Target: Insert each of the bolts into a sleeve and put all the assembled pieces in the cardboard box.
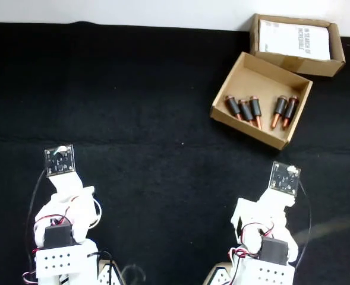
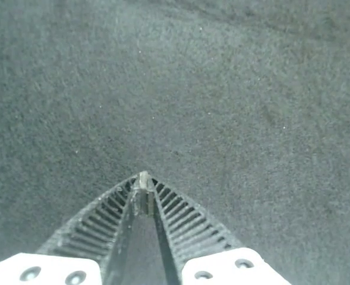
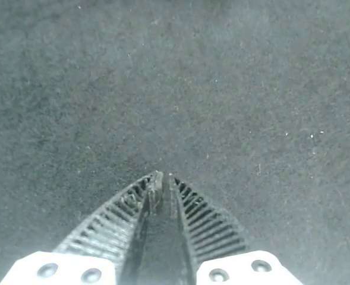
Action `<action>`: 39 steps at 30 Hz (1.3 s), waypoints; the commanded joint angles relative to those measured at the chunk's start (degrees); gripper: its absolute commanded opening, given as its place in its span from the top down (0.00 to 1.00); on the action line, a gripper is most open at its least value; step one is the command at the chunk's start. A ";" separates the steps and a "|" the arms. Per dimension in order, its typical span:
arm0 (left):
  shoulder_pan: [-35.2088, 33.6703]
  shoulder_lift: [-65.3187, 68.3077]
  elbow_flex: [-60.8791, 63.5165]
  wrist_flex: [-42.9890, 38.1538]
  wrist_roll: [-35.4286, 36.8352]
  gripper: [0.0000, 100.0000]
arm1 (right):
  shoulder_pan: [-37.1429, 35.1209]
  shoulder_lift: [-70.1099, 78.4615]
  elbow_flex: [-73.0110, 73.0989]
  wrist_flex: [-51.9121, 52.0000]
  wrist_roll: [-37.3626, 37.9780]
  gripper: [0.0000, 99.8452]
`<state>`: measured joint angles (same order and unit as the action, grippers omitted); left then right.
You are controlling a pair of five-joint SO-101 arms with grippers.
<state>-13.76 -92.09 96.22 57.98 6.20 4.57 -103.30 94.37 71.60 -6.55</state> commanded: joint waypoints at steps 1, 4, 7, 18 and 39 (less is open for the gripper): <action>-0.48 -0.48 1.36 0.09 -0.44 0.99 | -1.71 -0.31 3.21 0.13 0.70 0.99; -0.48 -0.48 1.36 0.09 -0.44 0.99 | -4.44 -0.31 5.49 0.40 0.62 0.99; -0.48 -0.48 1.36 0.09 -0.44 0.99 | -7.69 -0.40 6.55 -0.04 0.26 0.99; -0.57 -0.48 1.36 0.09 -0.18 0.99 | -9.45 -0.40 8.92 -0.84 0.44 0.99; -0.57 -0.48 1.36 0.09 -0.18 0.99 | -9.45 -0.40 8.92 -0.84 0.44 0.99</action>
